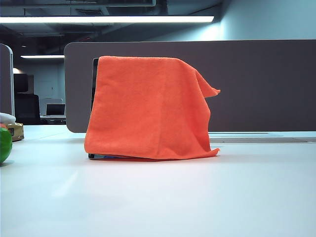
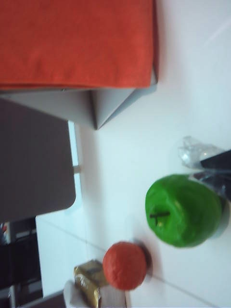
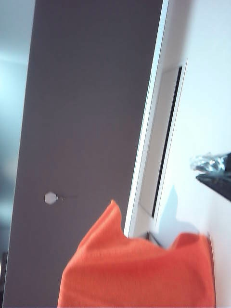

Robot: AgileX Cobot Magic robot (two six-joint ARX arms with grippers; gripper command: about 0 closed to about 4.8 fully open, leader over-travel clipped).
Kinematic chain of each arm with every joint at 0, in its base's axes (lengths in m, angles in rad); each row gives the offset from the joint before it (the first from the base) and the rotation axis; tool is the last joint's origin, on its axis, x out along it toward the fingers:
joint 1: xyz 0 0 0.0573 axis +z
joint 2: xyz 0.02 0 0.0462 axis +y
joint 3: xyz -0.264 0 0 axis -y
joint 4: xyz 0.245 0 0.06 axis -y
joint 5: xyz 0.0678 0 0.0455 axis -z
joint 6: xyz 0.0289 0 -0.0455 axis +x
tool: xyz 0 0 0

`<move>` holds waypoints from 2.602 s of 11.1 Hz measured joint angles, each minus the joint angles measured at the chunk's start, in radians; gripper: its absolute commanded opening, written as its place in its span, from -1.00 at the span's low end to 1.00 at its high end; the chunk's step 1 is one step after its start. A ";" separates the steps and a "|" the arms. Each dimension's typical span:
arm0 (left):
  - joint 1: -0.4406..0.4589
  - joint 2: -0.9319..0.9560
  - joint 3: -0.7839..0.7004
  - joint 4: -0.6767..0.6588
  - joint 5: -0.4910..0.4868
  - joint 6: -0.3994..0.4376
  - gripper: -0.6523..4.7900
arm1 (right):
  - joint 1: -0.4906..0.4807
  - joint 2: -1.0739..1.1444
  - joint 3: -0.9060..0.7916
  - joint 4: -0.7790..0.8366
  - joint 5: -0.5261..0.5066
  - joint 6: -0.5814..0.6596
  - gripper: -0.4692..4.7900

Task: Pick up the cloth from the table and use it to cover the mirror.

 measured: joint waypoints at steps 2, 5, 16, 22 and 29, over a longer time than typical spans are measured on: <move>0.000 0.000 0.000 0.018 -0.048 -0.003 -0.78 | 0.058 0.000 0.000 -0.018 0.038 0.000 -0.84; 0.000 0.000 0.000 0.018 -0.048 -0.002 -0.78 | 0.067 0.000 0.000 -0.043 0.111 0.000 -0.84; 0.000 0.000 0.000 0.043 -0.115 -0.134 -0.78 | 0.067 0.000 0.000 -0.042 0.158 0.057 -0.84; 0.000 0.000 0.000 0.051 -0.114 -0.134 -0.78 | 0.062 0.000 0.000 -0.072 0.158 -0.045 -0.84; 0.000 0.000 0.000 0.063 -0.114 -0.025 -0.78 | -0.039 0.000 0.000 -0.119 0.113 -0.009 -0.84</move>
